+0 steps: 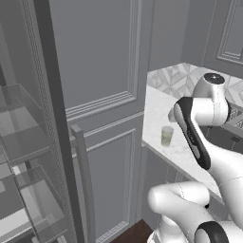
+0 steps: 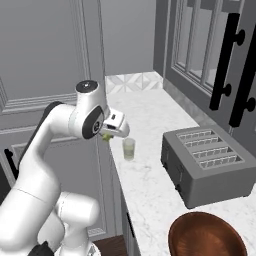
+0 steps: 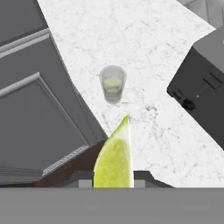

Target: Grab a lemon wedge from the fridge and one ice cube from the ice bowl, and put them in the glass of lemonade.

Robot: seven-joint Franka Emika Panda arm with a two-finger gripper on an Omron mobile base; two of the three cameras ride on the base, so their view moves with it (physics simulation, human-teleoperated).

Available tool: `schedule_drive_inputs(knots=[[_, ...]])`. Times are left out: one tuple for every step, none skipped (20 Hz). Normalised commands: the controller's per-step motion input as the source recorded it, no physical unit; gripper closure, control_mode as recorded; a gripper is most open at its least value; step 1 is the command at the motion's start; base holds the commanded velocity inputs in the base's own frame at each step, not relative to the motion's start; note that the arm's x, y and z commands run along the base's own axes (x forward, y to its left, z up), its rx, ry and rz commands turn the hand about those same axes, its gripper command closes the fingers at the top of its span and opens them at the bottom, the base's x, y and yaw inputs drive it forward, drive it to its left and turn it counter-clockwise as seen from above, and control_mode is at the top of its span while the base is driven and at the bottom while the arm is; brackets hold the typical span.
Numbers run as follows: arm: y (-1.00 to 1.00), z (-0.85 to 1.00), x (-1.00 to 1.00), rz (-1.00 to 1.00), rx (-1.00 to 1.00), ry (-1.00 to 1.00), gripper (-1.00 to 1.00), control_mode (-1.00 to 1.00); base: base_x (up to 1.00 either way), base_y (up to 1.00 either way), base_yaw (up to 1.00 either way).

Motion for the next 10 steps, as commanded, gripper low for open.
schedule_drive_inputs(knots=[[-0.16, -0.56, 0.25, 0.03, 0.0, 0.11, 1.0, -1.0, 0.0, 0.0, 0.0], [0.0, -0.3, 0.21, 0.03, 0.0, 0.04, 1.0, -1.0, 0.0, 0.0, 0.0], [0.0, -0.34, 0.19, 0.03, 0.0, 0.0, 1.0, -1.0, 0.0, 0.0, 0.0], [0.0, -0.32, 0.2, 0.03, 0.0, 0.0, 1.0, -1.0, 0.0, 0.0, 0.0], [0.0, -0.27, 0.09, 0.01, 0.0, 0.0, 1.0, -1.0, 0.0, 0.0, 0.0], [0.0, -0.23, 0.09, 0.0, 0.0, 0.0, 1.0, -1.0, 0.0, 0.0, 0.0], [0.0, -0.26, 0.03, 0.0, 0.0, 0.0, 1.0, -1.0, 0.0, 0.0, 0.0], [0.0, -0.3, 0.03, 0.0, 0.0, 0.0, 1.0, -1.0, 0.0, 0.0, 0.0], [0.0, -0.29, 0.07, 0.0, 0.0, 0.0, 1.0, -1.0, 0.0, 0.0, 0.0], [0.0, -0.28, 0.11, 0.0, 0.0, 0.0, 1.0, -1.0, 0.0, 0.0, 0.0]])
